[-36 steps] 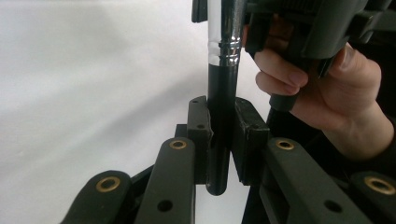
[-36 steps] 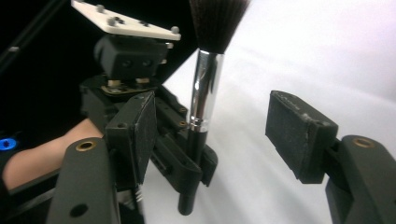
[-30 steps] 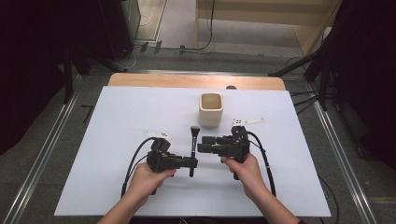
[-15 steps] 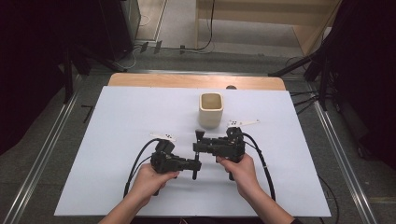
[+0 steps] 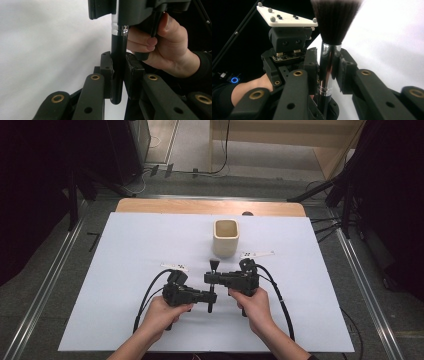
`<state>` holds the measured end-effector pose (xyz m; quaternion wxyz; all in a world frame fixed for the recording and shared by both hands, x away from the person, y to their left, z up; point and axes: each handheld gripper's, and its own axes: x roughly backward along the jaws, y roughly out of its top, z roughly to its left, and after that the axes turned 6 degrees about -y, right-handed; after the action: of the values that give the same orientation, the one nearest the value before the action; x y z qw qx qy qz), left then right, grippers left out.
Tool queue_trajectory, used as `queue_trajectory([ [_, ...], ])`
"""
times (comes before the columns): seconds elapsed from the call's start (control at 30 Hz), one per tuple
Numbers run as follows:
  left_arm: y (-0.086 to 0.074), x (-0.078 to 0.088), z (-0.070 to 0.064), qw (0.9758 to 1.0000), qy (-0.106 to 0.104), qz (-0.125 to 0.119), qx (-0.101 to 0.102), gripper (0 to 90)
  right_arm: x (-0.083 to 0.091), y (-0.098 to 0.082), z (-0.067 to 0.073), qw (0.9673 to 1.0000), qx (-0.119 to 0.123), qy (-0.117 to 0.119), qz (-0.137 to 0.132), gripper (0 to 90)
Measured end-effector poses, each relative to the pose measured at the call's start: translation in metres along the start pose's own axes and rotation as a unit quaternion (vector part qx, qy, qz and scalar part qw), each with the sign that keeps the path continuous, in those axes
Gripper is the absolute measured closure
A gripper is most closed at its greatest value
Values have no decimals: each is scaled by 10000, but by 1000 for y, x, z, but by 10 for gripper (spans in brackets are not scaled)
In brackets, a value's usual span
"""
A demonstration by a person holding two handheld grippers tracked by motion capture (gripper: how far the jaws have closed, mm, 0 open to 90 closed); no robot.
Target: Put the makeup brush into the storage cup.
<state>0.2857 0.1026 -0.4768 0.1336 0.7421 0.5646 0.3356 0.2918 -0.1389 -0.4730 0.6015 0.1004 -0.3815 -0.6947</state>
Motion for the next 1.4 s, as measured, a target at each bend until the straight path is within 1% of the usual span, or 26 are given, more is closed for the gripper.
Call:
queue_trajectory([
  [0.07,0,0,0,10000,-4,4,1,792,0,0,-1,9999,-89,45,30,775],
  [0.23,0,0,1,10000,-9,13,-1,791,-1,0,-2,9997,-201,69,78,778],
  [0.37,0,0,0,10000,-15,7,-4,790,0,1,-2,9996,-250,115,98,778],
  [0.5,0,0,0,10000,-28,25,-37,781,-1,2,-2,9993,-267,160,190,780],
  [0.57,0,1,1,10000,-11,16,-40,745,-1,2,-2,9993,-239,174,208,780],
  [0.63,0,1,1,10000,26,25,-42,683,-1,2,-1,9992,-248,182,236,780],
  [0.67,0,1,1,9999,84,72,-39,655,-2,2,-1,9992,-228,158,272,780],
  [0.77,1,2,1,9999,147,51,-61,570,-1,3,-1,9992,-233,119,290,780],
  [0.8,1,4,0,9997,219,46,-132,559,-1,3,-1,9992,-240,112,295,780],
  [0.83,1,4,0,9997,219,46,-132,538,-1,3,-1,9992,-240,112,295,780],
  [0.87,1,5,-2,9993,324,51,-192,514,0,3,-2,9993,-231,77,297,780],
  [0.9,1,5,-2,9993,324,51,-192,495,0,4,-3,9993,-221,52,289,780],
  [0.93,2,6,-2,9992,336,51,-214,495,0,4,-3,9993,-221,52,289,780],
  [1.0,1,8,-3,9988,397,58,-267,466,1,4,-3,9992,-234,32,317,780],
  [1.07,1,11,-3,9987,383,86,-334,422,2,4,-4,9993,-224,-4,312,780],
  [1.1,1,11,-3,9987,383,86,-334,401,2,4,-4,9993,-224,-4,312,780],
  [1.13,0,12,-3,9985,403,116,-366,392,3,5,-4,9993,-204,-42,307,780],
  [1.17,0,14,-3,9979,445,137,-452,386,3,5,-4,9993,-190,-68,301,779],
  [1.2,-1,16,-4,9976,458,140,-493,376,4,5,-4,9994,-186,-70,298,779],
  [1.33,-2,21,-5,9966,532,121,-624,349,5,6,-5,9993,-182,-151,273,779],
  [1.37,-2,21,-5,9966,532,121,-624,343,5,6,-5,9993,-182,-151,273,779],
  [1.4,-2,21,-5,9960,564,122,-681,343,6,6,-6,9993,-171,-166,275,779],
])
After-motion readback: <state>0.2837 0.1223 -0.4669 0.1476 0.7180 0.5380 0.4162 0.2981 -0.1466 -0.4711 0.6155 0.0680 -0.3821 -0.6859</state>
